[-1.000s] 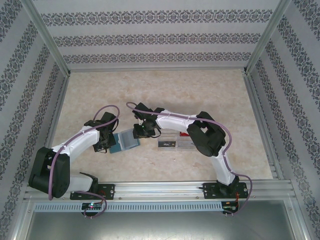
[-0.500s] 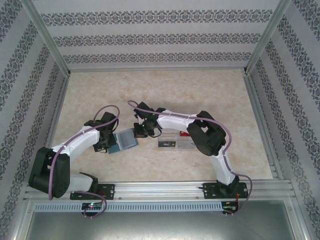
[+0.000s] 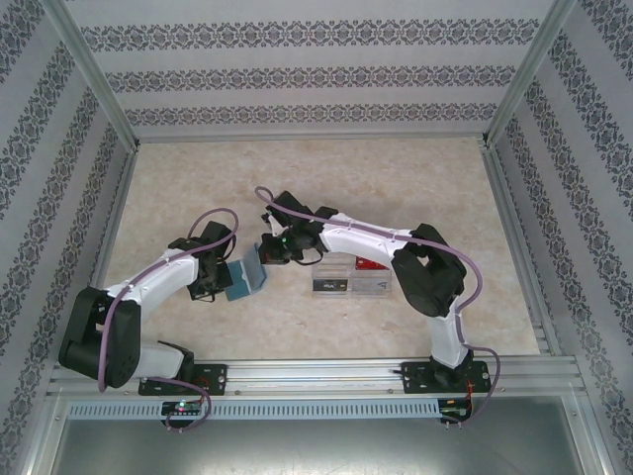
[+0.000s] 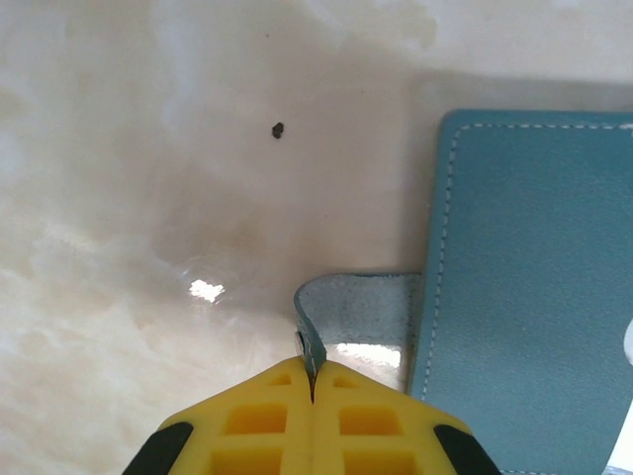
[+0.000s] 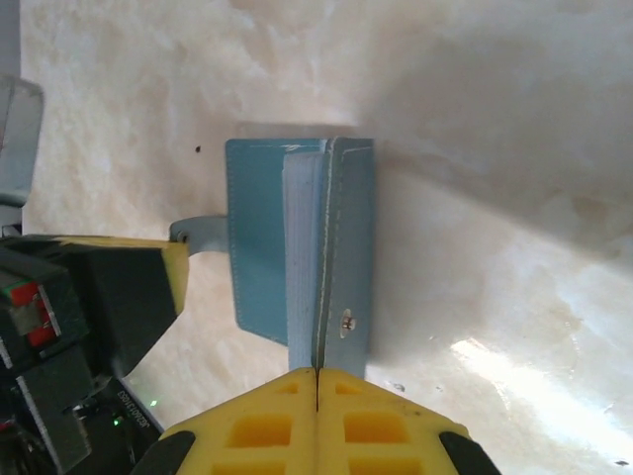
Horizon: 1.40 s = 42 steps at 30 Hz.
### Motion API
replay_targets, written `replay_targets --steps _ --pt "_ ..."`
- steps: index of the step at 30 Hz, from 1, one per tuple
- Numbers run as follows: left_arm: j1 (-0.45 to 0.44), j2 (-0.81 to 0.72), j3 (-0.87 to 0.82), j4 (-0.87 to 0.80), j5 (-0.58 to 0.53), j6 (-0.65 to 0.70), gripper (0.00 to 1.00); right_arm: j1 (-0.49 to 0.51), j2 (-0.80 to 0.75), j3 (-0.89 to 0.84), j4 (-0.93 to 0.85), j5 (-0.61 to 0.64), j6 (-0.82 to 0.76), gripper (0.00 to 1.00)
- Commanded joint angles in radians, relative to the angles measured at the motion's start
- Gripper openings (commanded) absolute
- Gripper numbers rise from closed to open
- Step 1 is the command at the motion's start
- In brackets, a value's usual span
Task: Take the credit cards out of the card holder
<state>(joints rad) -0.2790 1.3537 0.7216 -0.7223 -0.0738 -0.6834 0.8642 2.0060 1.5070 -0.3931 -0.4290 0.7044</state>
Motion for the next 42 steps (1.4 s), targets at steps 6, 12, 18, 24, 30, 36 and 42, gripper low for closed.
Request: replay_targets --steps 6,12,18,24,30,36,42 --pt "0.01 0.022 -0.016 0.04 0.05 0.021 0.0 0.043 0.099 0.162 -0.027 -0.11 -0.033 0.0" --pt "0.01 -0.001 -0.013 0.003 0.007 0.018 0.0 0.016 0.066 0.093 -0.033 -0.038 -0.031 0.0" --pt "0.01 0.002 -0.003 -0.014 -0.014 0.022 0.0 -0.004 0.038 0.034 -0.061 0.009 -0.059 0.01" --pt "0.009 0.005 0.0 -0.015 -0.012 0.024 0.0 0.002 0.004 0.065 -0.104 0.071 -0.092 0.3" --pt "0.01 0.009 0.003 -0.016 -0.012 0.029 0.0 -0.002 -0.003 0.106 -0.192 0.203 -0.121 0.38" --pt "0.01 0.009 0.003 -0.015 -0.01 0.028 0.0 -0.016 0.037 0.112 -0.198 0.186 -0.124 0.4" --pt "0.009 0.008 0.005 -0.017 -0.01 0.029 0.0 -0.013 0.091 0.13 -0.178 0.133 -0.116 0.22"
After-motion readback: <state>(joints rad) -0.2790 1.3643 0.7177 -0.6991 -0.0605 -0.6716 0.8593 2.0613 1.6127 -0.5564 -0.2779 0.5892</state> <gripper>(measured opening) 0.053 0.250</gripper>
